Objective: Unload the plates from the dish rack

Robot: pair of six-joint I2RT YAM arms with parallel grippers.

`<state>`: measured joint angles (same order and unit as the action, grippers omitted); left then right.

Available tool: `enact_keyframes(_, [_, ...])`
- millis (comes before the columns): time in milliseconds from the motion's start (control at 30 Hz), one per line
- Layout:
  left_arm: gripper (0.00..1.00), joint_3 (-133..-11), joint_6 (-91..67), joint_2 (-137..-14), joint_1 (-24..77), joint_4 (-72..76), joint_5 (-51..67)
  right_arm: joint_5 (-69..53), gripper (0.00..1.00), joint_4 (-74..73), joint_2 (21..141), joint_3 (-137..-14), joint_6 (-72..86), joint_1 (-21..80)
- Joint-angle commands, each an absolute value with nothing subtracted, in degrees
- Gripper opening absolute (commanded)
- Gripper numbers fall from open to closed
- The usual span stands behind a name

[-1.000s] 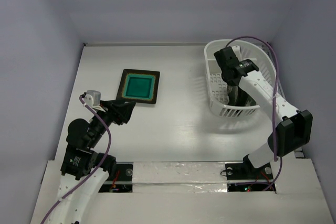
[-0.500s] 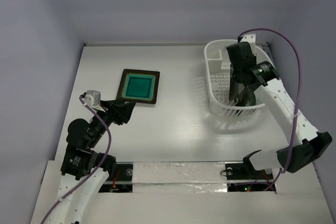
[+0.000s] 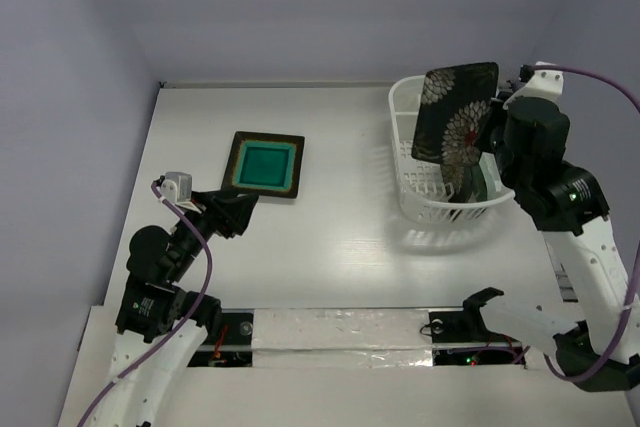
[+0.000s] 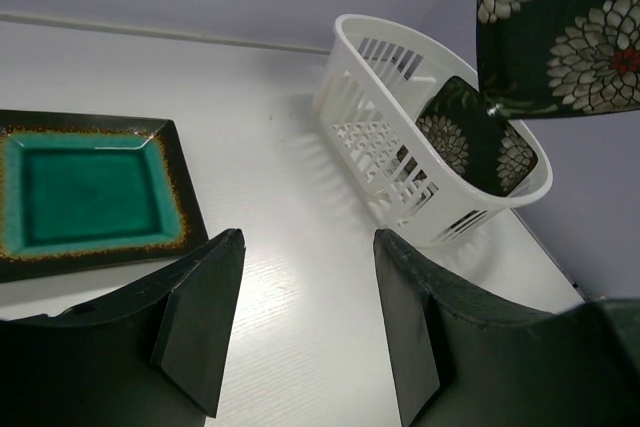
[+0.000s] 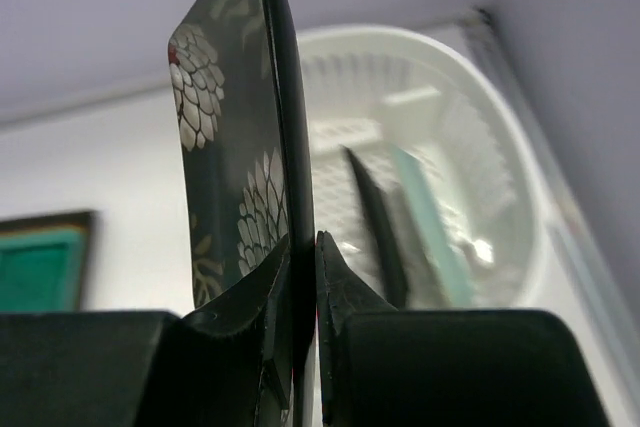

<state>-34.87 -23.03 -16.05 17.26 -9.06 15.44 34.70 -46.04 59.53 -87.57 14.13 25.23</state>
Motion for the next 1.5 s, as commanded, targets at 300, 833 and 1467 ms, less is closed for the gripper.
enact_keyframes(300, [0.51,-34.63,-23.29,-17.05,17.49,-6.68,15.56,10.72,0.0,4.11,69.49,-74.09,39.63,35.32])
enact_keyframes(833, [0.5,-34.8,-23.12,-16.26,17.49,-6.94,15.12,11.34,0.0,21.87,104.4,-83.5,60.45,42.71])
enact_keyframes(1467, [0.5,-34.72,-23.29,-16.08,17.49,-6.86,15.12,8.0,0.0,26.46,117.07,-82.88,71.28,42.71])
